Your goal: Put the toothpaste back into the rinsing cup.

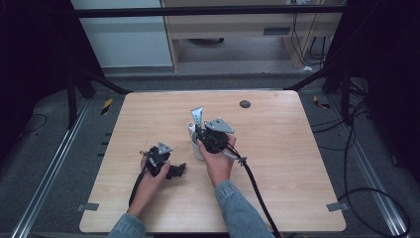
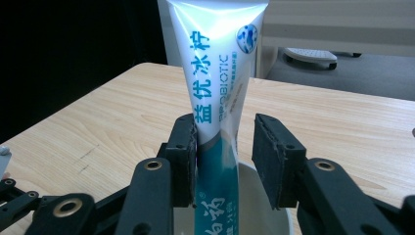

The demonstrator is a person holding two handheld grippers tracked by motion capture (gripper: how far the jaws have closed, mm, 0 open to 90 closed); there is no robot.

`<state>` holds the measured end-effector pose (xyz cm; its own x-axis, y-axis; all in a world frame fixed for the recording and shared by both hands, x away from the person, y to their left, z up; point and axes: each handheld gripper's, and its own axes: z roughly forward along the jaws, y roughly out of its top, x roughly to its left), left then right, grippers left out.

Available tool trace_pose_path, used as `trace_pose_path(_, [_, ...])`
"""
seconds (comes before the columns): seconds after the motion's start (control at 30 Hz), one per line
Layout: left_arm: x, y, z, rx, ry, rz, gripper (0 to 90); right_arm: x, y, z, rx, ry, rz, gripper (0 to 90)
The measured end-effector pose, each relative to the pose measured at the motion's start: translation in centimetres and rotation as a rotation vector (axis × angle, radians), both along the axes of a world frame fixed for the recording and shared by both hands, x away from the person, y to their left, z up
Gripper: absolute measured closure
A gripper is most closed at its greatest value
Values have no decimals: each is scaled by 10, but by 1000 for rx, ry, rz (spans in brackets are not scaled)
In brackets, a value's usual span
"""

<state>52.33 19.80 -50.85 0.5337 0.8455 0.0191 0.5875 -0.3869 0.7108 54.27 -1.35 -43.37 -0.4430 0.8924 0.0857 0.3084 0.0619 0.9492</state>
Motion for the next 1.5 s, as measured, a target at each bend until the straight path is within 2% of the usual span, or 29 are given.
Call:
trace_pose_path(0.57, [0, 0, 0, -1, 0, 1, 0, -2, 1, 1, -15, 8, 14, 498])
trace_pose_path(0.83, [0, 0, 0, -2, 0, 1, 0, -3, 2, 2, -27, 12, 24, 475])
trace_pose_path(1.3, [0, 0, 0, -3, -1, 1, 0, -7, -2, 9, -52, 40, 50, 388])
trace_pose_path(1.5, [0, 0, 0, -1, -1, 0, 0, -6, -4, 16, -108, 37, 68, 330])
